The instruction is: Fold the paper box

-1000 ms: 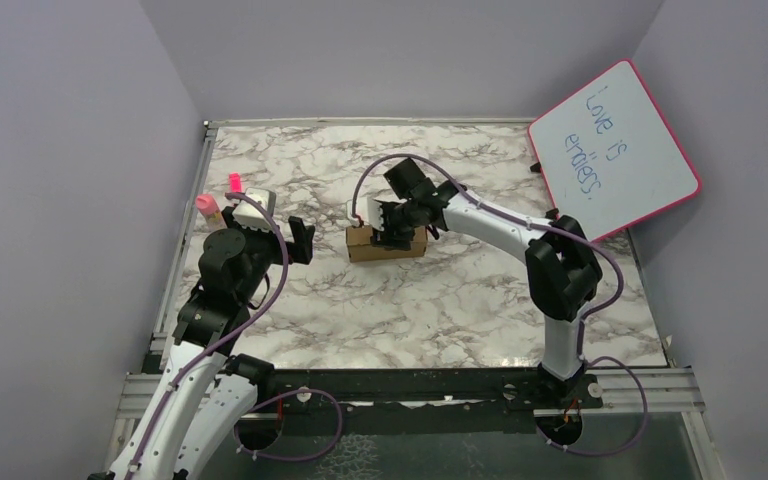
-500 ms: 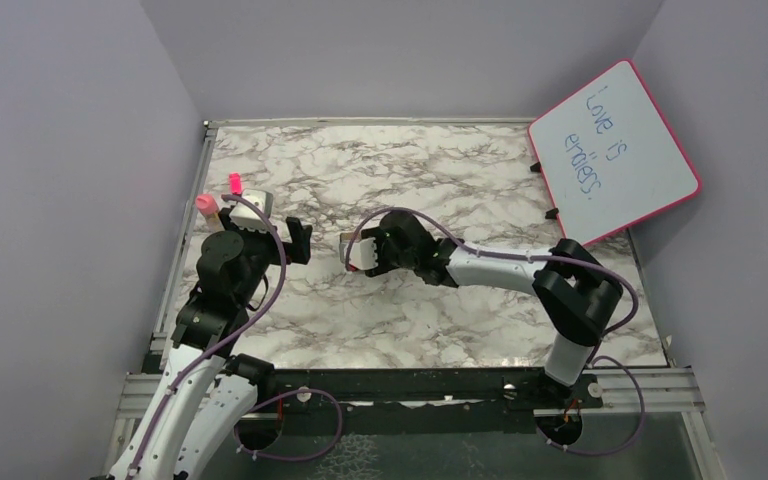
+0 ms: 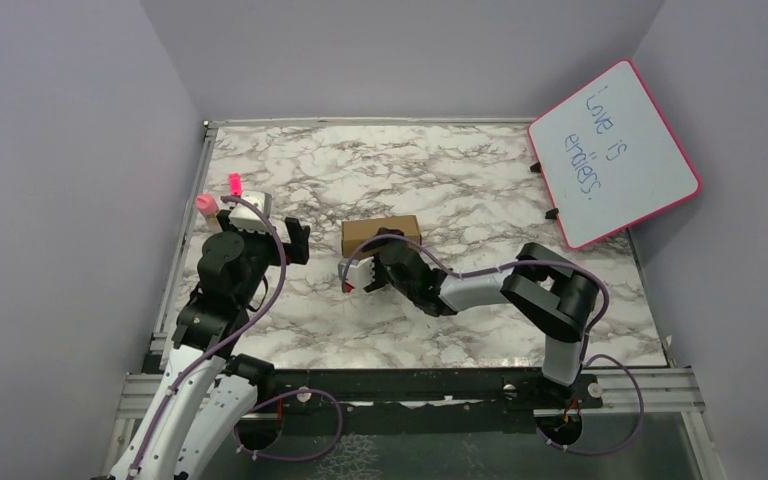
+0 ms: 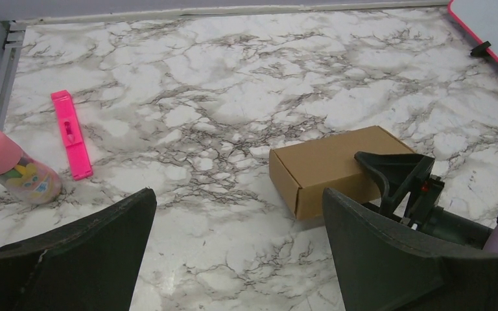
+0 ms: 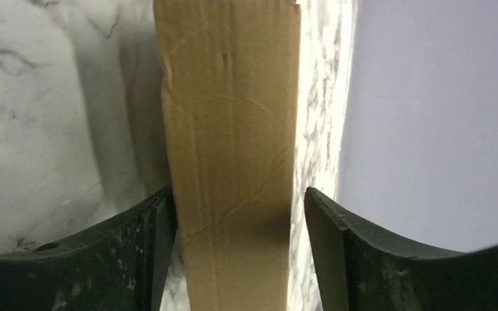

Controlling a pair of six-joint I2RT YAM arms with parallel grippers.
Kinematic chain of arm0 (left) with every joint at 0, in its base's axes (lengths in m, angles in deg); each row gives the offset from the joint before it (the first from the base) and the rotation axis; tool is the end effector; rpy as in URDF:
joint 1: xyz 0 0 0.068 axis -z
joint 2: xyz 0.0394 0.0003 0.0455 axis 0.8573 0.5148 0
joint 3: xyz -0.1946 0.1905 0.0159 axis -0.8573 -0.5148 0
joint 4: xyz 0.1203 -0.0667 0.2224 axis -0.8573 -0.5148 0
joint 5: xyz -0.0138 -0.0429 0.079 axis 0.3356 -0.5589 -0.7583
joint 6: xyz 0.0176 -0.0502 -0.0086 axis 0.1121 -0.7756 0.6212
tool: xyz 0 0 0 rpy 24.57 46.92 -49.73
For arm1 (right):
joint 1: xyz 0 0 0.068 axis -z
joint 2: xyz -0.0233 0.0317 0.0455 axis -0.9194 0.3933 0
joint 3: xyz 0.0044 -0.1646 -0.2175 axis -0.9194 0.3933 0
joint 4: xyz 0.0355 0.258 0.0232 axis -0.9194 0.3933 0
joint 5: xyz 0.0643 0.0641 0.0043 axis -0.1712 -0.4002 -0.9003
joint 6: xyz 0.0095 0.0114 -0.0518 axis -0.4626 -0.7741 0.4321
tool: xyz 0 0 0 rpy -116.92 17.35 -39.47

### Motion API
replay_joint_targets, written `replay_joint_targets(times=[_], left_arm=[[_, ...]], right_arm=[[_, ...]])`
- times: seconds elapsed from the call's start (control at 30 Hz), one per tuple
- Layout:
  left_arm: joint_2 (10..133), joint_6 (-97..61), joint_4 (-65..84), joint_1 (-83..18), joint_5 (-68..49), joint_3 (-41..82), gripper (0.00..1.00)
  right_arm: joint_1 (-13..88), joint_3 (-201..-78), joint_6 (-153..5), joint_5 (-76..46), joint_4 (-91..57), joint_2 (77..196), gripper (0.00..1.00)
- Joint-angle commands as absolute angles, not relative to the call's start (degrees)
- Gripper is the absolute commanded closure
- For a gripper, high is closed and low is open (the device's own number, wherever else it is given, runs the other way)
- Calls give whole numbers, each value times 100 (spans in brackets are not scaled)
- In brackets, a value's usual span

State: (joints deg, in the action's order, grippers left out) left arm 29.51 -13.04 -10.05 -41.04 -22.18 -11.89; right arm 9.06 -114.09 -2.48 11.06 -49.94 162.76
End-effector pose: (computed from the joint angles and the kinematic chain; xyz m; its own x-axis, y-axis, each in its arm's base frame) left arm 0.1364 -0.0412 0.3248 -0.2027 -0.0511 -0.9779 0.2126 0.9725 -0.0948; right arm 0.2118 0.3155 0.1476 0.4987 -0.8236 -0.2702 -0.4785 -0.0017 -0.8781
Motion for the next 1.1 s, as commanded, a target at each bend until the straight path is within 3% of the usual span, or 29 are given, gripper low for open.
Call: replay_joint_targets(times=[0.0,0.13,0.33,0.5,0.7,0.9,1.07], left_arm=[[2943,-1303,-1002,-4135,-2331,-1205,1],[2956,-1294,-1002,-4139,-2290,-1205,1],[2943,-1292,-992,-4139,-2268,-1207,1],[2951,-1299,-985,-4144,-2225,-1206,1],[2934,-1322,-962,-4144,-2238,-1215,1],[2908,-1382,-976,-4144,-2425,-1205,1],[2916,-1425,-986,-4144,-2531,-1211,1]], right_arm=[[840,-11476,-859,1325,-4046,16203,19],[831,-11873,-1437,1069,-2696,16075,1],[830,-12428,-2419,234,-823,15779,0],[830,-12608,-3088,-534,-214,15385,0],[1054,-12836,-3973,-476,-630,15070,0],[1964,-12777,-5126,-52,-1362,14629,0],[2595,-12552,-6098,934,-1470,14137,0]])
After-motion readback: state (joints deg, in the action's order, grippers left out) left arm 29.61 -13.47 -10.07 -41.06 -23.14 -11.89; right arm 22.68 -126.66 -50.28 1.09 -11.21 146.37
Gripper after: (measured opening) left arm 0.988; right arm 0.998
